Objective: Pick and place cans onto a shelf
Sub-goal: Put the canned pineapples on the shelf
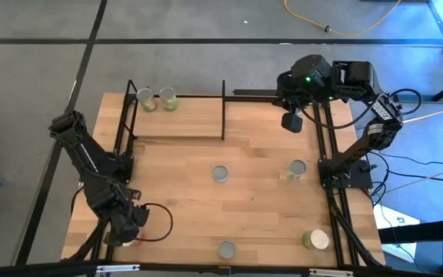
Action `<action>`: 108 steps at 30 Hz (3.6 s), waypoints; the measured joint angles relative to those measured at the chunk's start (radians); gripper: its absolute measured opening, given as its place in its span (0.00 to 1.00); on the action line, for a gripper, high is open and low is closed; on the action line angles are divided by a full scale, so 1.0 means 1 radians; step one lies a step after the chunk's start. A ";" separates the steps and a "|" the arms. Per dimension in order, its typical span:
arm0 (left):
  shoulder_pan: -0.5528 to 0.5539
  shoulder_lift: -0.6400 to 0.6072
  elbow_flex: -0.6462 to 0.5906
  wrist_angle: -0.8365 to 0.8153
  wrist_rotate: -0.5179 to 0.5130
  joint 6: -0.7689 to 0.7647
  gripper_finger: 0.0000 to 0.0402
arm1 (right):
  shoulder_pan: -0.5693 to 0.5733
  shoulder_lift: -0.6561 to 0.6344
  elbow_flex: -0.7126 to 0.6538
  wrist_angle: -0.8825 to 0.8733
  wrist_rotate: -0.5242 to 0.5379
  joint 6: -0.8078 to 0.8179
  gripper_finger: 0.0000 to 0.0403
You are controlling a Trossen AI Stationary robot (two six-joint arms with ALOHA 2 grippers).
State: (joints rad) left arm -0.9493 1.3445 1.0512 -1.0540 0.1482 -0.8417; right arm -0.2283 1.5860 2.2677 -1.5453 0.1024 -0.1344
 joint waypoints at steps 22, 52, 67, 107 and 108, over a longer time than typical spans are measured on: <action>-0.001 0.000 -0.070 0.081 0.069 -0.047 0.13 | 0.000 0.000 0.000 0.000 0.001 0.000 0.02; -0.021 0.000 -0.070 0.095 -0.001 -0.102 0.13 | 0.000 0.000 0.000 0.000 0.001 -0.009 0.02; -0.026 0.003 -0.108 0.134 0.001 -0.126 0.13 | 0.000 0.000 0.000 0.000 0.002 -0.028 0.02; 0.169 -0.145 0.111 -0.122 -0.176 -0.205 0.00 | 0.000 0.000 0.000 0.031 0.002 -0.024 0.02; 0.188 -0.156 0.137 -0.152 -0.206 -0.219 0.00 | 0.000 0.000 0.000 0.031 0.002 -0.024 0.02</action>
State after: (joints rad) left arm -0.7611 1.1889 1.1882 -1.2058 -0.0578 -1.0606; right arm -0.2287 1.5863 2.2681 -1.5139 0.1043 -0.1581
